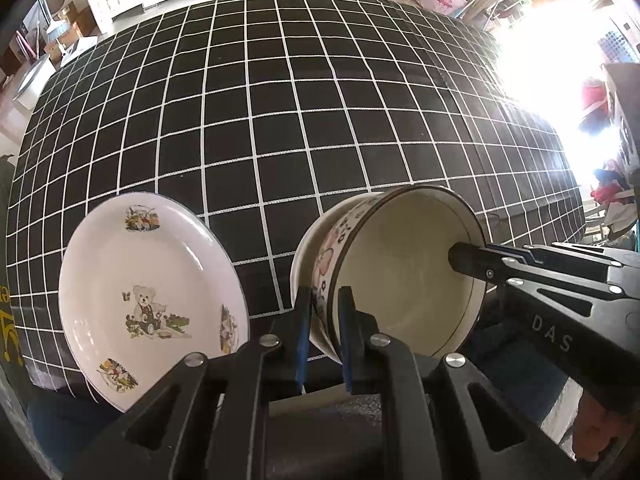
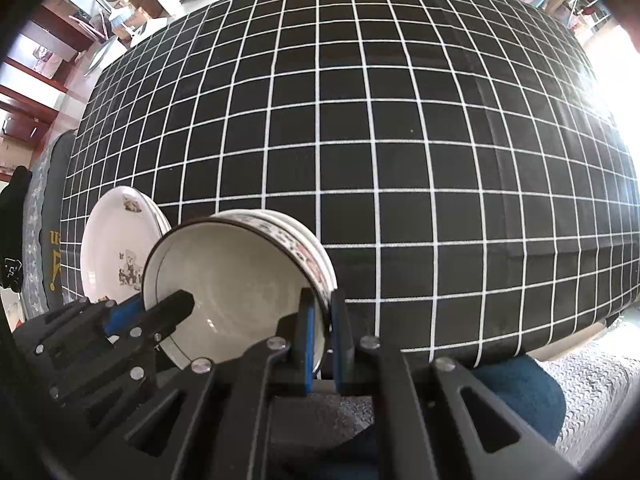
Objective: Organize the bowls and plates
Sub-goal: 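Carry the patterned bowl over and lower it into the cream bowl, then open the right gripper and release the patterned bowl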
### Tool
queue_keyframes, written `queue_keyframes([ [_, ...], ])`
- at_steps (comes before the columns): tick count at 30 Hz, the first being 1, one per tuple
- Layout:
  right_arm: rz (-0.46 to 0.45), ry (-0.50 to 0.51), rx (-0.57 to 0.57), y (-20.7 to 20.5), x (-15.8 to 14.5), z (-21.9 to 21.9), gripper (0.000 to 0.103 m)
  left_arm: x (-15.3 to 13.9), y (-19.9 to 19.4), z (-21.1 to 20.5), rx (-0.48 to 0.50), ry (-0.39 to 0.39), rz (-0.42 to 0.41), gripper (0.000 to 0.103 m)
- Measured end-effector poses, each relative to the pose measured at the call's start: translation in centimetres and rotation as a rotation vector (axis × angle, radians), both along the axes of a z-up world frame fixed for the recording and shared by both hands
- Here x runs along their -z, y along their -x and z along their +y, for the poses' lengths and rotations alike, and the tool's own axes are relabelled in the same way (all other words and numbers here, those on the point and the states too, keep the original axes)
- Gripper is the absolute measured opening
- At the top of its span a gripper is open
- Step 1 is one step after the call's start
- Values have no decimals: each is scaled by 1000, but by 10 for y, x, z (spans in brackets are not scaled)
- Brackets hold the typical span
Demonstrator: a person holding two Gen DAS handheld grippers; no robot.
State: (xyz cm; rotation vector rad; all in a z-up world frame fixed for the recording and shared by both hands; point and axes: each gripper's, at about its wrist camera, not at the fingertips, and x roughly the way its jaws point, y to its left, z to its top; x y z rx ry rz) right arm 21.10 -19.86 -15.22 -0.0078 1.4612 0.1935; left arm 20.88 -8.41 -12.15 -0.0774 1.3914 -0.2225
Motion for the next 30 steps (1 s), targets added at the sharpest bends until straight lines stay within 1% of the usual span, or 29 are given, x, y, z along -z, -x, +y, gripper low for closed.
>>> queue_keyframes([
  [4, 15, -7, 0, -1, 4, 1, 10, -2, -1, -2, 5, -10, -2, 11],
  [10, -7, -9, -10, 3, 1, 1, 10, -3, 2, -5, 5, -27, -13, 14],
  [16, -31, 1, -22, 6, -3, 4, 10, -9, 4, -2, 13, -3, -25, 14],
  [21, -53, -18, -32, 8, -7, 2, 10, -22, 4, 2, 26, 5, -64, 14],
  [25, -82, -26, -28, 9, -14, -2, 11, -32, 1, 5, 36, 35, -101, 14],
  [26, -91, -28, -31, 9, -16, -3, 16, -32, 0, 6, 32, 33, -105, 14],
  [27, -102, -29, -34, 9, -18, -3, 26, -33, -2, 7, 29, 33, -106, 14],
  [28, -109, -31, -36, 9, -19, -4, 32, -32, -3, 8, 25, 35, -102, 16],
  [29, -113, -36, -36, 9, -19, -4, 44, -31, -5, 10, 20, 41, -95, 20],
  [30, -116, -46, -36, 9, -20, -4, 53, -30, -5, 12, 18, 50, -89, 22],
])
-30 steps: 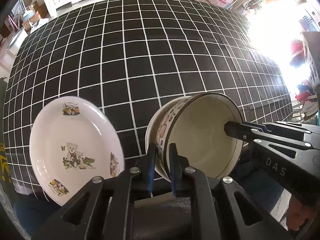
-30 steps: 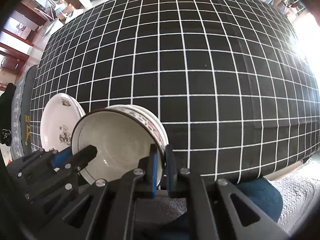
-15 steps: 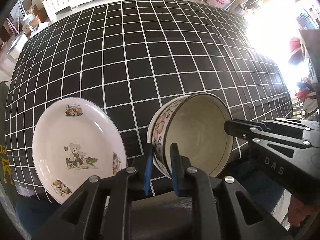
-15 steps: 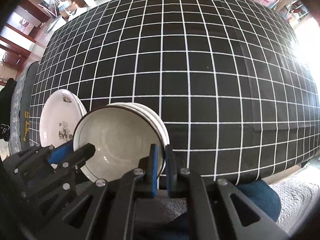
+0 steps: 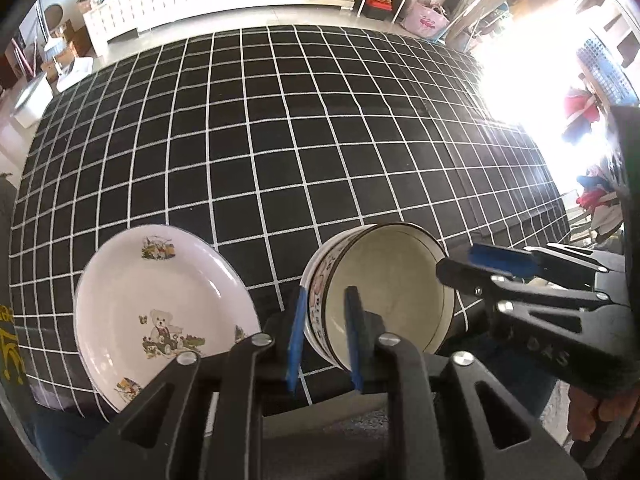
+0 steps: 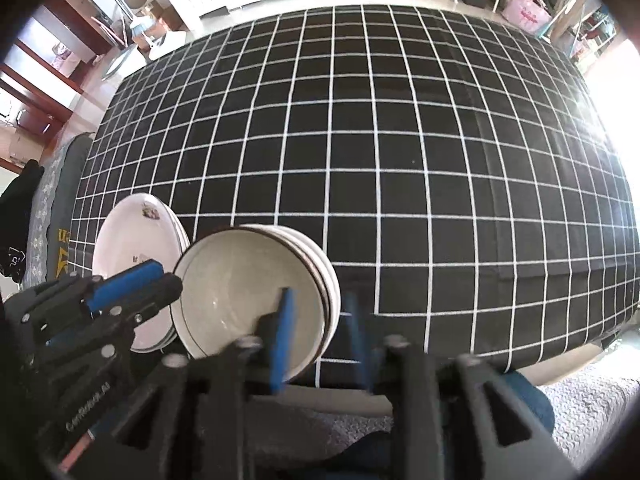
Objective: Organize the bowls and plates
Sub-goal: 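Open the right gripper and release the patterned bowl, then grasp the rim of the nested bowl stack with the left gripper while the right gripper grips it too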
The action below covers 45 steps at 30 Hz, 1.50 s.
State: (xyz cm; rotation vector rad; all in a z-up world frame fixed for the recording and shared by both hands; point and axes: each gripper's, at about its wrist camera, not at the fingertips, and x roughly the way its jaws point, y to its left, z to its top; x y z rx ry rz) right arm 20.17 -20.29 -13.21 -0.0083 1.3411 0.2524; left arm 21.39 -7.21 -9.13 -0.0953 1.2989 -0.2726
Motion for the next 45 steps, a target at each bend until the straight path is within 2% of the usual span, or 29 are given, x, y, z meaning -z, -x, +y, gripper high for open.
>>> queue_keyframes([
  [2, -8, -10, -3, 2, -1, -2, 58, 2, 0, 3, 7, 12, 2, 27],
  [6, -7, -23, 16, 5, 1, -11, 60, 1, 6, 12, 43, 45, -18, 39],
  [8, -6, -52, 48, 6, 2, -18, 60, -2, 12, 21, 78, 128, -34, 46],
  [10, -27, -65, 94, 10, 1, -25, 60, -5, 16, 28, 97, 178, -49, 54],
  [16, -47, -131, 127, 21, 5, -26, 66, 7, 19, 36, 114, 195, -27, 55],
  [20, -70, -159, 144, 31, 9, -26, 82, 16, 18, 47, 105, 254, -13, 55],
  [21, -77, -161, 160, 32, 11, -27, 87, 19, 17, 47, 114, 254, -11, 55],
  [23, -83, -163, 194, 35, 16, -32, 90, 26, 18, 47, 139, 231, -8, 55],
  [31, -78, -219, 294, 43, 31, -44, 92, 53, 22, 30, 267, 144, -26, 55],
  [35, -58, -234, 309, 41, 39, -45, 92, 63, 18, 19, 313, 153, -1, 56],
  [45, -6, -275, 334, 29, 62, -48, 92, 87, -1, 18, 331, 191, 73, 56],
])
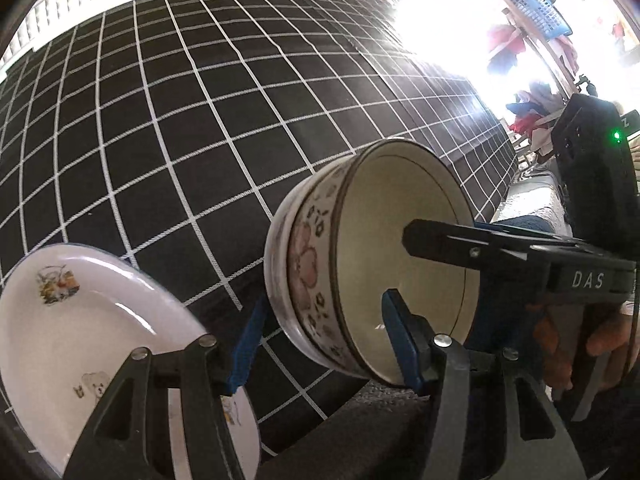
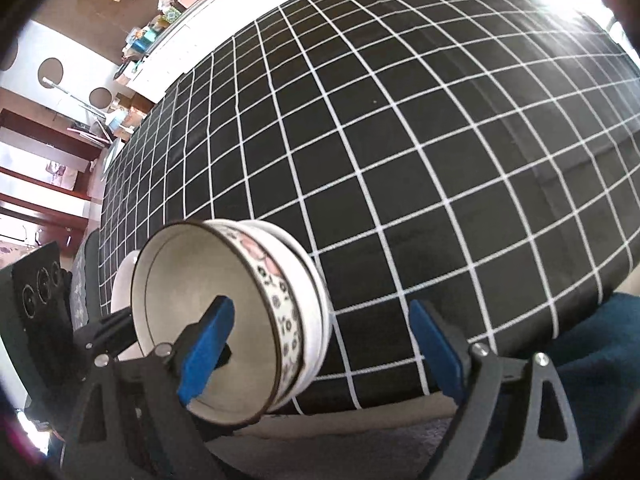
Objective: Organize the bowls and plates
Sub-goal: 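Grasp the rim of the nested bowl stack with the left gripper while the right gripper grips it too, then lift the bowl stack with both grippers and carry it over the teddy-bear plate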
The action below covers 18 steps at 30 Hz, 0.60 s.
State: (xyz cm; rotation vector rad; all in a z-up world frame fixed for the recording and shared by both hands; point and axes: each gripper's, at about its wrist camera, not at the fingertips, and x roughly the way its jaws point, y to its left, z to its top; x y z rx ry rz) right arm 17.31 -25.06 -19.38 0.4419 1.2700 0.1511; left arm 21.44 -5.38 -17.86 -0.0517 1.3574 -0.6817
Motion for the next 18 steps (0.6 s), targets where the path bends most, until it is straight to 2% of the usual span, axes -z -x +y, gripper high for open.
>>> queue_keyframes([
  [5, -6, -9, -14, -1, 1, 2, 92, 14, -3, 5, 14, -1, 43, 56],
  [10, 2, -34, -13, 1, 7, 1, 90, 20, 0, 1, 27, -18, 33, 56],
  [12, 21, -51, -15, 1, 12, 2, 79, 21, 1, -2, 28, -29, 27, 56],
  [14, 45, -63, -13, 3, 17, 1, 75, 20, 1, -7, 30, -44, 18, 57],
  [18, 33, -116, -12, 5, 15, -2, 64, 23, -2, -24, 12, -51, 23, 58],
])
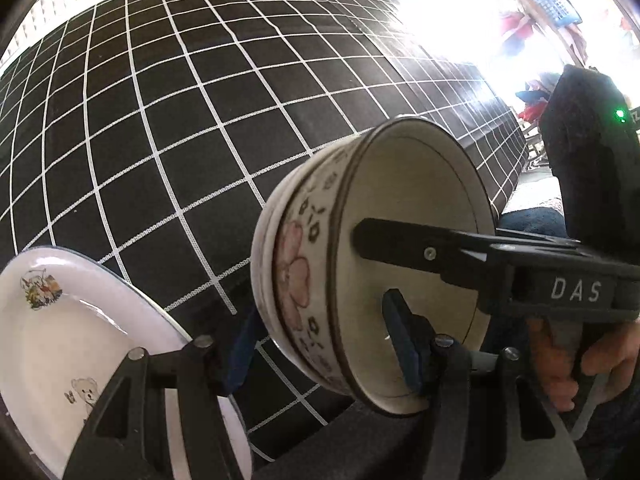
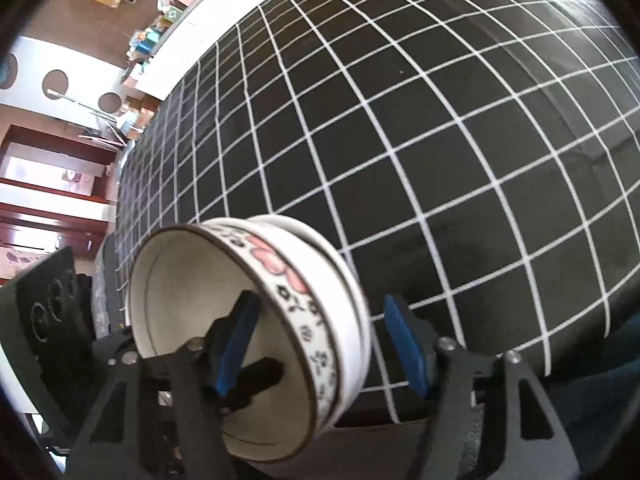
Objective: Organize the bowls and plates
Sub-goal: 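Lift the bowl stack with both grippers and carry it over the teddy-bear plate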
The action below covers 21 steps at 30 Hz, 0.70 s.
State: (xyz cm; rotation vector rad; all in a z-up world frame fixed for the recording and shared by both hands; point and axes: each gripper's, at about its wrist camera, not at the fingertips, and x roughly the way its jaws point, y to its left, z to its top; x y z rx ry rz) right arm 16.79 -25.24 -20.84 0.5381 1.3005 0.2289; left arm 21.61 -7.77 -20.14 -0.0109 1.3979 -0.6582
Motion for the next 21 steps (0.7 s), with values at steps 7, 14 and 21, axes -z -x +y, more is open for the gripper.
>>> queue_keyframes([
  [7, 34, -15, 39, -2, 0, -1, 64, -4, 4, -14, -33, -34, -15, 60],
  [14, 20, 76, 42, 1, -13, 16, 62, -8, 11, -32, -55, -51, -19, 60],
  [21, 11, 99, 47, 6, -28, 28, 58, -19, 18, -40, -77, -53, -39, 60],
])
